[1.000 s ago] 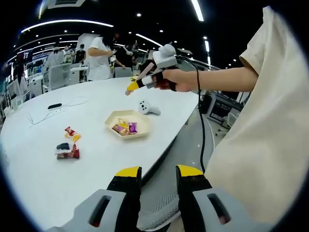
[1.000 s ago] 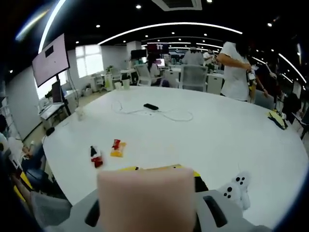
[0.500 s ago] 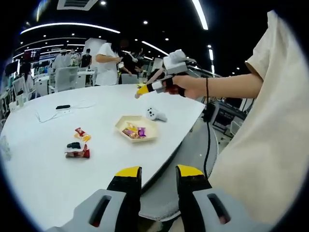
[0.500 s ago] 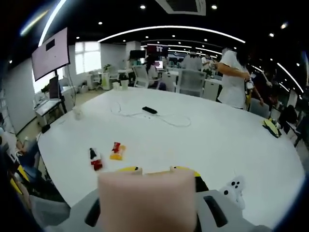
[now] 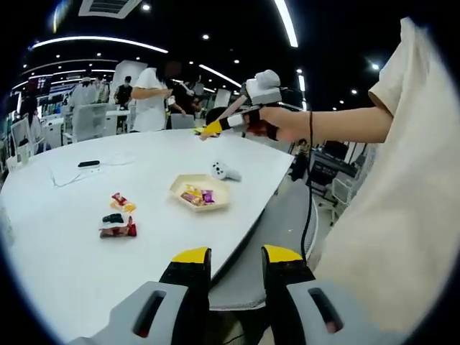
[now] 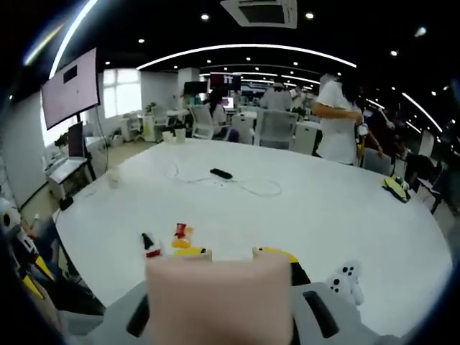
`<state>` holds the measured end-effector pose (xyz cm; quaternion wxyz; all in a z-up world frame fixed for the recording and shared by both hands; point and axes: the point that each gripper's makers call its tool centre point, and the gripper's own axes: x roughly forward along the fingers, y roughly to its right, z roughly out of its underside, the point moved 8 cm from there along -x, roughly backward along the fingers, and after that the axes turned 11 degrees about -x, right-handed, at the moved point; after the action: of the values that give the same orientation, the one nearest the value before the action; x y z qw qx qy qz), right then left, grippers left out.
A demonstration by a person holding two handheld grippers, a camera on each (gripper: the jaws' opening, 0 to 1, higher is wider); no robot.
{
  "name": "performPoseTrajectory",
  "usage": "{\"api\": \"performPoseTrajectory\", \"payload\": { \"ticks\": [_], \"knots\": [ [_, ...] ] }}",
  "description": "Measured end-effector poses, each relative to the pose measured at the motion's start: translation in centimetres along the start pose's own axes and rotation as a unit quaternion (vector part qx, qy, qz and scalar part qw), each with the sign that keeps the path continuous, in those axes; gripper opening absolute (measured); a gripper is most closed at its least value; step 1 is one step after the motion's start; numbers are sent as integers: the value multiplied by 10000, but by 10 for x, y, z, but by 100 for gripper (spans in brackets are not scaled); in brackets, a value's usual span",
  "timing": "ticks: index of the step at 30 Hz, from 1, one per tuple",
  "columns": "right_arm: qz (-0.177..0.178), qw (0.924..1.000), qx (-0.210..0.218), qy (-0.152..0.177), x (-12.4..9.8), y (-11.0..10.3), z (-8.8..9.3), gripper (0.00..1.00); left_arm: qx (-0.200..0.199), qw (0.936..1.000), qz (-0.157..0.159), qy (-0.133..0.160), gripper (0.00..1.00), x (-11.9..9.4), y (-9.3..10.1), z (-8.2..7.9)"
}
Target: Place the target food into the container with the food tongs after gripping and lifting it, then release it inside without dropping or visibly crushing the food.
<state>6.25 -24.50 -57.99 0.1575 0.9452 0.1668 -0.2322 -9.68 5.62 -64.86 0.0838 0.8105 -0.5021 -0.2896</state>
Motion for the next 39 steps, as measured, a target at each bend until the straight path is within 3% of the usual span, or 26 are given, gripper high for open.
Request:
{"api": "performPoseTrajectory", "payload": {
  "ticks": [7,14,20,23,27,33,35,39],
  "knots": [
    [60,9999,93,-19,0,-28,-13,28,-30,9995,297,71,27,-4,-3,3],
    [-28,10000,47,70,6,-50,-21,28,171,9988,457,-82,27,-12,-7,4],
    [-248,9994,191,154,18,-62,-20,29,-3,9997,238,-4,26,-24,-16,0],
    [-455,9989,67,91,27,-70,-20,29,-72,9999,154,14,25,-24,-16,1],
    [-615,9975,-126,331,46,-74,-35,29,-192,9997,-28,134,25,-22,-16,-2],
    [-966,9939,-293,437,69,-83,-52,29,-278,9993,-199,181,25,-12,-20,-9],
    [-1113,9897,-835,340,77,-90,-53,29,-253,9993,-229,158,25,-8,-20,-12],
    [-1341,9873,-748,405,85,-101,-56,29,-247,9992,-291,109,25,-3,-24,-14]
  ]
}}
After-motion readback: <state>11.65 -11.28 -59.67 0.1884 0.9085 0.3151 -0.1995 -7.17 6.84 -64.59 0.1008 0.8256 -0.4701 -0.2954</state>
